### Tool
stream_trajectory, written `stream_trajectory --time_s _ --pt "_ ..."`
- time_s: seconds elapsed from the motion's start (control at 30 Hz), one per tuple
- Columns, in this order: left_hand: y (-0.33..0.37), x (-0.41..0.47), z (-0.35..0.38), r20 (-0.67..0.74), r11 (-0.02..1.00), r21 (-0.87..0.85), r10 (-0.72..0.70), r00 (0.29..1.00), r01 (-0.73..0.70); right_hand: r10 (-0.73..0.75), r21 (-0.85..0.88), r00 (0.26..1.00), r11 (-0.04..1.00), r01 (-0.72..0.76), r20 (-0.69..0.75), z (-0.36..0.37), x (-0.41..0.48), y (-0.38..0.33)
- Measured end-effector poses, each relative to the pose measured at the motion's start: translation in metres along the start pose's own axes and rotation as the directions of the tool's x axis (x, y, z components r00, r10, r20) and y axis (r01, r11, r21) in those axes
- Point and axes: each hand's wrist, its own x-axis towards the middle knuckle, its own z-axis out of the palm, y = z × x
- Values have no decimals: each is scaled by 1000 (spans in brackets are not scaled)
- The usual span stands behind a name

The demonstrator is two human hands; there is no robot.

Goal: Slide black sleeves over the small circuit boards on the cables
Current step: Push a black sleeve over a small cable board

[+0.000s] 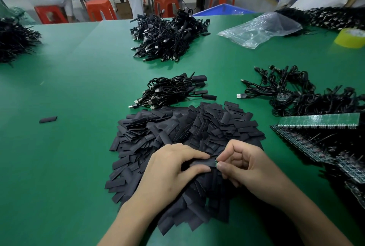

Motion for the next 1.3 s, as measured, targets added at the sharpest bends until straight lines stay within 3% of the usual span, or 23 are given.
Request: stream_trajectory --time_s 0.13,0.27,0.6,0.83,1.07,1.3 --pt "-1 0 3 -15 1000 21 -7 1000 7 -11 -27 1000 1000 11 -12 1 0 1" --pt "0 -1 5 -7 994 71 89 996 -89 -13 -54 1000 998 13 0 2 0 3" --pt "-3 -2 4 1 989 35 143 990 -143 5 -1 1000 1000 -5 -17 -3 2 7" --pt "-5 -1 5 2 967 140 216 976 -214 13 76 1000 997 -11 -23 1 2 7" --pt "-1 0 7 -107 996 0 88 990 -89 9 171 997 985 4 -72 1 2 -2" --pt "-4 0 4 -167 997 -61 34 985 -45 -14 82 997 996 21 -78 -4 0 -2"
